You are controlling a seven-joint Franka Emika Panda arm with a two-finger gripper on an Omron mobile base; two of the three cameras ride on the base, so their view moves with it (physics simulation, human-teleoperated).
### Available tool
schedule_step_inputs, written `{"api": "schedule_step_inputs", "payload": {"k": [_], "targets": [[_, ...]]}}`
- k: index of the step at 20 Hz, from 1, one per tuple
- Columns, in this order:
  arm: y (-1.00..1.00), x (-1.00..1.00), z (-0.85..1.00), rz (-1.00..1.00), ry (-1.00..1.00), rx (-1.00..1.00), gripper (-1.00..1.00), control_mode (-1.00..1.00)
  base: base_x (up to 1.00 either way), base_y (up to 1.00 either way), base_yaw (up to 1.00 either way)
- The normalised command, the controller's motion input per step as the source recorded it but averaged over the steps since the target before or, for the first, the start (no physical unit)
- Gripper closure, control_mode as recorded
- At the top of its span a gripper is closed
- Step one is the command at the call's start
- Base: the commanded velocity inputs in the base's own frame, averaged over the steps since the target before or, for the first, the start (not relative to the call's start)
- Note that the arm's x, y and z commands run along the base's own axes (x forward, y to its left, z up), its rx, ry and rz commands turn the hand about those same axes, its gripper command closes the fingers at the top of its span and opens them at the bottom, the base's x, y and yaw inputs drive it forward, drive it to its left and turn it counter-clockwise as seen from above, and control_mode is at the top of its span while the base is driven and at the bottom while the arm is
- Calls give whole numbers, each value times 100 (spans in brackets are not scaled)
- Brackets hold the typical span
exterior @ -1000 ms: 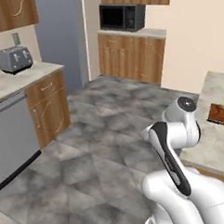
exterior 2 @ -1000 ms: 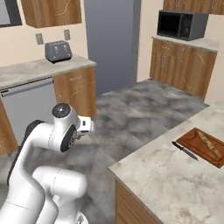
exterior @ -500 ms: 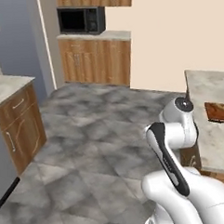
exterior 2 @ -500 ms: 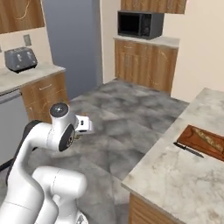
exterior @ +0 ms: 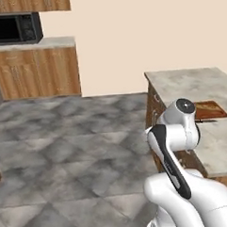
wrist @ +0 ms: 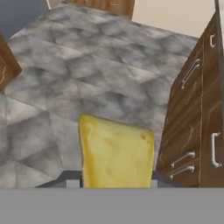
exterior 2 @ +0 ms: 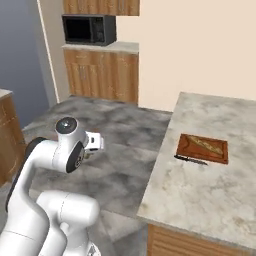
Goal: Retrieve the sausage and cheese from the fridge and place them on the cutting board on the counter.
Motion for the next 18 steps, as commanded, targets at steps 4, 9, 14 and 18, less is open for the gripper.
{"api": "schedule_step_inputs", "payload": {"k": [4,9,14,18], "targets": [[0,0,0,0,0,0,100,100,50,32,-63],[0,0,0,0,0,0,100,100,46,31,-67],[0,0,0,0,0,0,100,100,42,30,-71],[0,0,0,0,0,0,100,100,39,31,-71]]}}
